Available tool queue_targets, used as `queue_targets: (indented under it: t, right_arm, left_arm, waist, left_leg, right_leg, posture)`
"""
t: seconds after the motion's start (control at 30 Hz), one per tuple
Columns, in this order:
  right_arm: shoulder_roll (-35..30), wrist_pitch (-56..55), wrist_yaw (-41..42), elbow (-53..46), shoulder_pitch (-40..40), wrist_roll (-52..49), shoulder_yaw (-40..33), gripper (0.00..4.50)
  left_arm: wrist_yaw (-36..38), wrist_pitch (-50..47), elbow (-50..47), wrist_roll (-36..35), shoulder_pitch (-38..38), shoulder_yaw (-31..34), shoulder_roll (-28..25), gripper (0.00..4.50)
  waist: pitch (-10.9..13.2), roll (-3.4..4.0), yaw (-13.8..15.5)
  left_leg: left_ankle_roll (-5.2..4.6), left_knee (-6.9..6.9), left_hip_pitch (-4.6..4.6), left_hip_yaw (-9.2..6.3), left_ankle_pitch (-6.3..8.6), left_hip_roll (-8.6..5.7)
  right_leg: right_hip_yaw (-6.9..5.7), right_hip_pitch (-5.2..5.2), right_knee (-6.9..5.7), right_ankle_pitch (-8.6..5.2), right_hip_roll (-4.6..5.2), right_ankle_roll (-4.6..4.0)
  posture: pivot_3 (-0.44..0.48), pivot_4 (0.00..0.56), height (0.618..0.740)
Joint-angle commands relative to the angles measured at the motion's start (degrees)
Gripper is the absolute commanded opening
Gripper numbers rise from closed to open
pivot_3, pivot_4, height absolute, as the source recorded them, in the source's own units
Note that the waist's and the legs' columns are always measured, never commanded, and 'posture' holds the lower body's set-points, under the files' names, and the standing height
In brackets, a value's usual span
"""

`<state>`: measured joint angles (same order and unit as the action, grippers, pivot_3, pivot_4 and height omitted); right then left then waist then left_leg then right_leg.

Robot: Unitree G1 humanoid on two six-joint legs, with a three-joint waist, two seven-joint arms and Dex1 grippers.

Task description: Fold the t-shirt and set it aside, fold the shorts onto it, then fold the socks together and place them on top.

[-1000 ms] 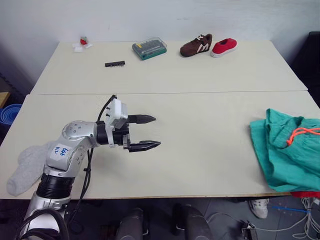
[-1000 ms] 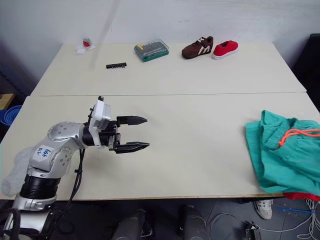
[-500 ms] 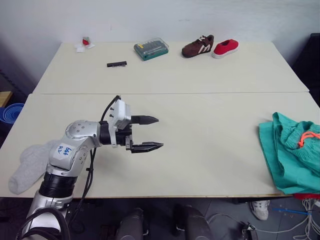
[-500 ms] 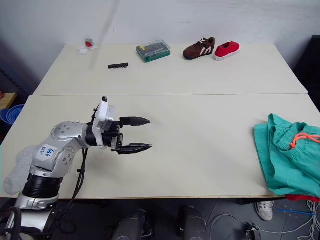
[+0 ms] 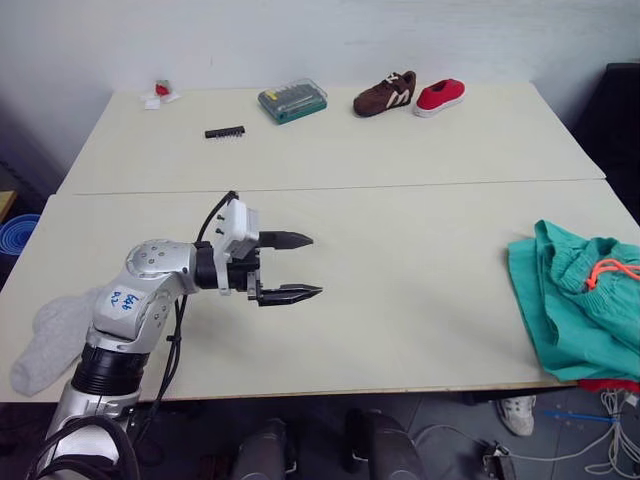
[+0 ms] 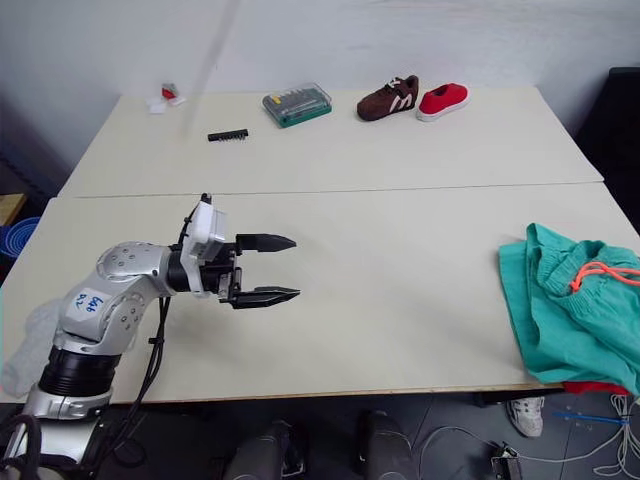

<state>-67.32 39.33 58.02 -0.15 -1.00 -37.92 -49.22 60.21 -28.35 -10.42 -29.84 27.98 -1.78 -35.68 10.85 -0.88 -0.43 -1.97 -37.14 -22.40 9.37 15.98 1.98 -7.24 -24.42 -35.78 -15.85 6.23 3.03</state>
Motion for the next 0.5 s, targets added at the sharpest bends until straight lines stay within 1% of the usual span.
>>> queue_targets:
  t: [0.03, 0.13, 0.17, 0.2, 0.27, 0.33, 0.43, 0.5]
  right_arm:
    - [4.7, 8.4, -2.6, -20.1, -4.1, -17.0, 8.3, 4.49]
    - [9.3, 10.8, -8.0, -30.1, -10.3, -26.2, 17.6, 4.49]
    - [10.3, 11.3, -9.4, -31.6, -11.6, -27.8, 19.5, 4.49]
    - [11.2, 11.0, -9.1, -33.3, -12.7, -28.3, 22.1, 4.49]
    - [13.2, 10.4, -9.3, -35.0, -15.8, -29.1, 27.1, 4.49]
    - [14.9, 10.2, -10.2, -34.7, -18.5, -29.9, 30.2, 4.49]
    - [16.1, 9.5, -9.4, -33.5, -20.4, -29.0, 32.9, 4.49]
    - [16.3, 9.0, -8.6, -33.1, -20.7, -28.2, 33.9, 4.49]
  left_arm:
    - [-2.2, -0.4, -2.6, 0.4, -3.5, 3.5, -2.3, 4.5]
    - [-5.0, -0.1, -6.5, 1.9, -9.5, 5.7, -4.4, 4.5]
    - [-5.7, 0.0, -7.6, 2.3, -11.1, 6.2, -4.9, 4.5]
    - [-7.1, 0.3, -9.4, 3.1, -14.2, 7.6, -5.7, 4.5]
    - [-10.3, 0.2, -13.0, 4.1, -21.2, 12.9, -6.6, 4.5]
    - [-13.8, 0.0, -14.8, 4.8, -27.2, 19.2, -6.4, 4.5]
    - [-18.6, 1.6, -15.2, 7.1, -35.4, 28.3, -4.9, 4.5]
    - [-20.4, 3.0, -15.3, 8.1, -38.5, 31.6, -4.2, 4.5]
  waist:
    - [0.0, -0.04, 0.0]
    - [0.1, -0.08, 0.3]
    - [0.1, -0.06, 0.4]
    - [0.1, -0.11, 0.6]
    - [0.1, -0.18, 0.6]
    - [0.1, -0.21, 0.4]
    - [0.1, -0.21, 0.3]
    - [0.1, -0.21, 0.5]
  left_leg:
    - [0.05, -0.01, 0.0, -0.02, 0.03, 0.12]
    - [0.12, 0.0, -0.05, -0.05, 0.07, 0.18]
    - [0.14, 0.01, -0.09, -0.06, 0.08, 0.18]
    - [0.13, -0.02, -0.1, -0.05, 0.11, 0.16]
    - [0.07, -0.03, -0.2, -0.1, 0.15, 0.15]
    - [-0.02, -0.07, -0.23, -0.08, 0.25, 0.13]
    - [-0.13, -0.11, -0.26, -0.08, 0.33, 0.08]
    - [-0.13, -0.09, -0.24, -0.09, 0.51, 0.06]
  right_leg:
    - [0.0, 0.0, 0.0, -0.02, -0.08, -0.03]
    - [-0.01, -0.06, -0.02, -0.1, -0.13, -0.09]
    - [-0.01, -0.1, -0.02, -0.12, -0.12, -0.11]
    - [-0.01, -0.1, -0.02, -0.14, -0.09, -0.11]
    - [-0.06, -0.12, 0.08, -0.15, -0.05, -0.1]
    - [-0.09, -0.11, 0.17, -0.14, 0.03, -0.08]
    - [-0.12, -0.12, 0.2, -0.12, 0.14, -0.05]
    - [-0.13, -0.12, 0.2, -0.12, 0.17, -0.06]
  posture:
    - [0.0, 0.15, 0.74]
    - [0.0, 0.15, 0.74]
    - [0.0, 0.15, 0.74]
    - [0.0, 0.15, 0.74]
    - [0.0, 0.15, 0.74]
    - [0.0, 0.15, 0.74]
    - [0.0, 0.15, 0.74]
    - [0.0, 0.15, 0.74]
